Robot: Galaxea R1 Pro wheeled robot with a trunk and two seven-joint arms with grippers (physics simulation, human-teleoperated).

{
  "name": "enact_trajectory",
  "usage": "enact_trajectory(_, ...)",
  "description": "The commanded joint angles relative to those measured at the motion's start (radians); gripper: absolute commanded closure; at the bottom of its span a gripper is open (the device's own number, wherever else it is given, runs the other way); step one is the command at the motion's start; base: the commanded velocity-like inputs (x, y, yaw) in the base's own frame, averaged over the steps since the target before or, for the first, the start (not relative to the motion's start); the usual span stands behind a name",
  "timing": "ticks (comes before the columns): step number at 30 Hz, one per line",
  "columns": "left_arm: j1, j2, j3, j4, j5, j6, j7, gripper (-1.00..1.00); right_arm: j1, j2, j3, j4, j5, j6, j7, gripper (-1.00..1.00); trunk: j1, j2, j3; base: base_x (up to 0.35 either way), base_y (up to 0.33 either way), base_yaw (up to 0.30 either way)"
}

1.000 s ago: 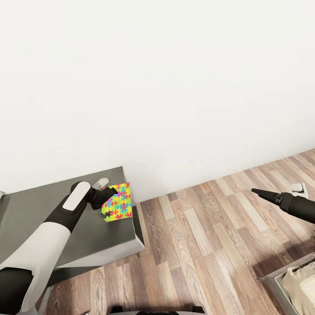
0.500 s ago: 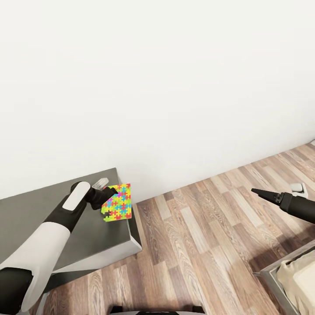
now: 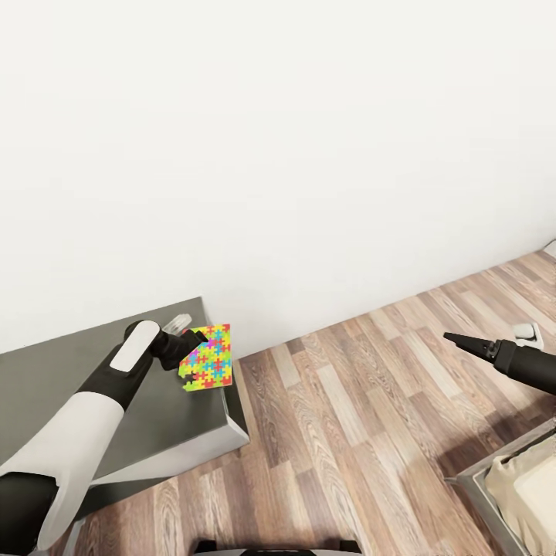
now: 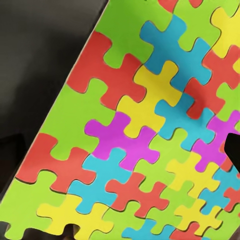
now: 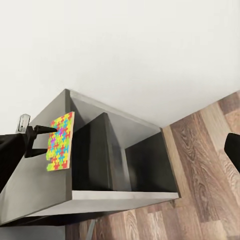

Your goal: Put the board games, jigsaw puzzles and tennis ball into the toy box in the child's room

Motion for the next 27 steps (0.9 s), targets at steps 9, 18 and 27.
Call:
enact_trajectory(9,-0.001,0.002,-0.003,-0.001,0.009,-0.001,0.009,-1.00,-0.001,0.000,-0.001,0.000,0.008,0.004,0.008,-1.00,0.001,-0.002,-0.001,0.000,0.000,-0.035)
enact_trajectory(18,-0.001,0.002,-0.003,-0.001,0.009,-0.001,0.009,-1.00,-0.001,0.000,-0.001,0.000,0.008,0.004,0.008,-1.00,0.001,-0.002,-0.001,0.000,0.000,-0.008)
enact_trajectory(27,-0.001,0.002,-0.003,-0.001,0.010,-0.001,0.008,-1.00,-0.001,0.001,0.000,0.000,0.008,0.004,0.008,-1.00,0.001,-0.002,-0.001,0.000,0.000,-0.002)
